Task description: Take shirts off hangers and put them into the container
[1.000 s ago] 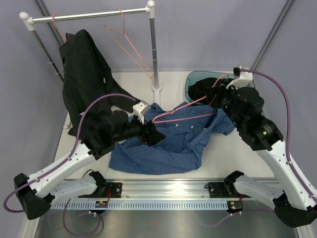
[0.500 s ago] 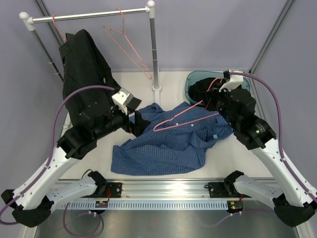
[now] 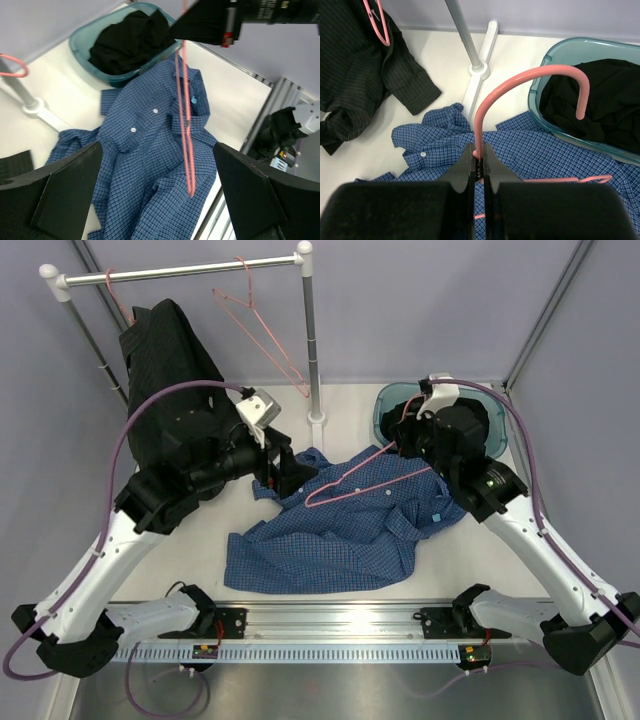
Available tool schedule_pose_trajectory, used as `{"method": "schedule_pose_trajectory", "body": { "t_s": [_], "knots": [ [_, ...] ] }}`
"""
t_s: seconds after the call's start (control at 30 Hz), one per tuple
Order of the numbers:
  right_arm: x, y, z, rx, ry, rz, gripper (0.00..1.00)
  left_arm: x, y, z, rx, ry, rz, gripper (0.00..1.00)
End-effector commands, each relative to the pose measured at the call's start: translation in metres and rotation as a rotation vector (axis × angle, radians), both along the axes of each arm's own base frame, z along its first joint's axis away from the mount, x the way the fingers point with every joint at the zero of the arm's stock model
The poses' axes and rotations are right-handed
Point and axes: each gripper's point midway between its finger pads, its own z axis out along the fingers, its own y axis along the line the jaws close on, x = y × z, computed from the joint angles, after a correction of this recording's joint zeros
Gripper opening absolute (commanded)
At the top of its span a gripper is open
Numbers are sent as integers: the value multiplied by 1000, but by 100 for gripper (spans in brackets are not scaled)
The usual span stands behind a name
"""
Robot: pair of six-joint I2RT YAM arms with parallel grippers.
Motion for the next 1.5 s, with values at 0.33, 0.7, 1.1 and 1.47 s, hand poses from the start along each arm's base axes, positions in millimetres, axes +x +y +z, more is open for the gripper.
{"method": "schedule_pose_trajectory", "body": {
  "t_s": [0.33,0.7,1.1,1.47],
  "knots": [
    [22,18,40,10,-99,32,0,-3,-68,-30,73,136,-176,93],
    [18,18,50,14,-122,43,0,9,-73,-53,139,188,-119,57],
    [9,22,46,41,-98,75,1,14,-70,-58,140,182,-80,0],
    [-20,25,45,104,-59,150,91,14,-49,-65,157,164,-1,0]
  ]
}}
